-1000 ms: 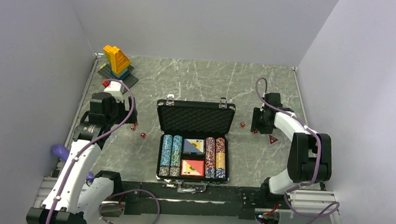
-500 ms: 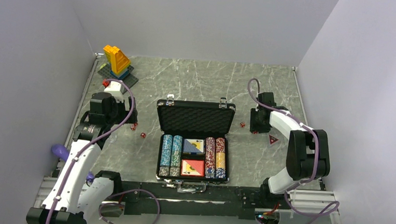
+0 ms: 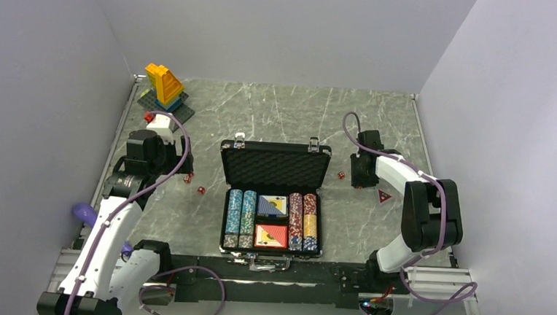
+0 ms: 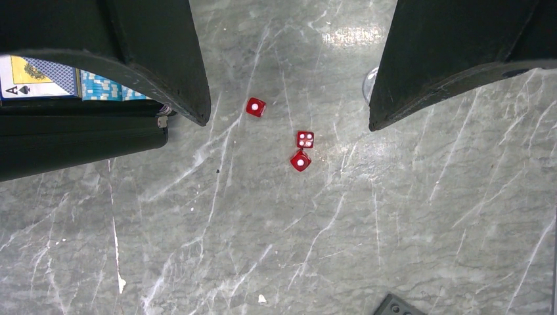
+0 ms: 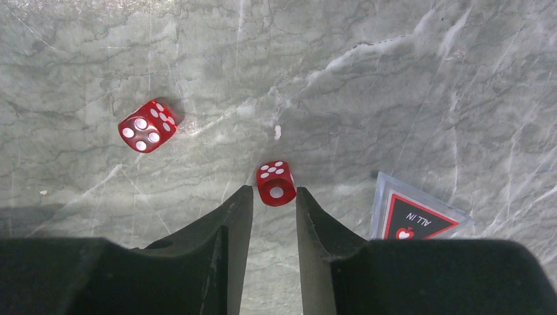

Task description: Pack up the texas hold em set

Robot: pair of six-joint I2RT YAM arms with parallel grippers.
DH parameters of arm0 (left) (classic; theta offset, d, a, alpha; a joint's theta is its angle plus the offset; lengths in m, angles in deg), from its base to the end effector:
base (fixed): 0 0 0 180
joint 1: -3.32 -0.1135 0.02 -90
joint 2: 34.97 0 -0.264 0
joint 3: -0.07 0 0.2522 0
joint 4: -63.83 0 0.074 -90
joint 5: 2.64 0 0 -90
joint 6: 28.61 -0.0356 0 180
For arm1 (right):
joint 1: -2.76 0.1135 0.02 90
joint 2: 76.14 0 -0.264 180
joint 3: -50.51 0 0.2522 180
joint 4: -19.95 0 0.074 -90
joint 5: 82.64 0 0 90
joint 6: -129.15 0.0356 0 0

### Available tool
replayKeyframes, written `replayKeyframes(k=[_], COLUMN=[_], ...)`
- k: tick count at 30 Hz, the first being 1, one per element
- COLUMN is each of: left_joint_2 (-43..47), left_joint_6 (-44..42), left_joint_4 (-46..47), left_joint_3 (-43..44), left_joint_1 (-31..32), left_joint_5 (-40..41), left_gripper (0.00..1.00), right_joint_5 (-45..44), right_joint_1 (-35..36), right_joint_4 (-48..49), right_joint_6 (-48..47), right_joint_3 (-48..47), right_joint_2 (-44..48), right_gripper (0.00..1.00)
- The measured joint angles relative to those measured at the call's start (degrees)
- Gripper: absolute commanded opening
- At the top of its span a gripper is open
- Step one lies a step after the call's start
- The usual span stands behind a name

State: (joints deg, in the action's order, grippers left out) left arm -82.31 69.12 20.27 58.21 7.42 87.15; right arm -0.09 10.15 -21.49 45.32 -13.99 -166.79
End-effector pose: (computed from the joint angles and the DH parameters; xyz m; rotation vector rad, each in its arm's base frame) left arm 0.1805 -0.0131 0.2956 -0.0658 2.1441 -0.1245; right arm 0.2892 0.0329 0.1653 0.0062 2.7364 -0.1129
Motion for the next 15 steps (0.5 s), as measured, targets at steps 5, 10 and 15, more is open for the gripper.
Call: replayKeyframes(k=[5,10,15], left_joint_2=[0.0,0.0,0.26], left_joint_6=[0.0,0.0,0.0], left_joint_4=[0.0,0.0,0.0], left_joint_3=[0.0,0.0,0.0], left_joint_1=[0.0,0.0,0.0], left_joint_5=[-0.02,-0.35,-0.63], left_gripper=[0.94,0.94,0.94], right_joint_5=[-0.26,-1.09,-1.25], right_joint_1=[0.0,0.09,0.2], right_joint_4=[0.07,0.28,0.39], right_joint_6=[-0.22,-0.28,-0.61], right_joint_3=[0.0,0.0,0.0], right_joint_2=[-0.33,-0.74,-0.74], right_gripper=[0.32,0.36,0.36])
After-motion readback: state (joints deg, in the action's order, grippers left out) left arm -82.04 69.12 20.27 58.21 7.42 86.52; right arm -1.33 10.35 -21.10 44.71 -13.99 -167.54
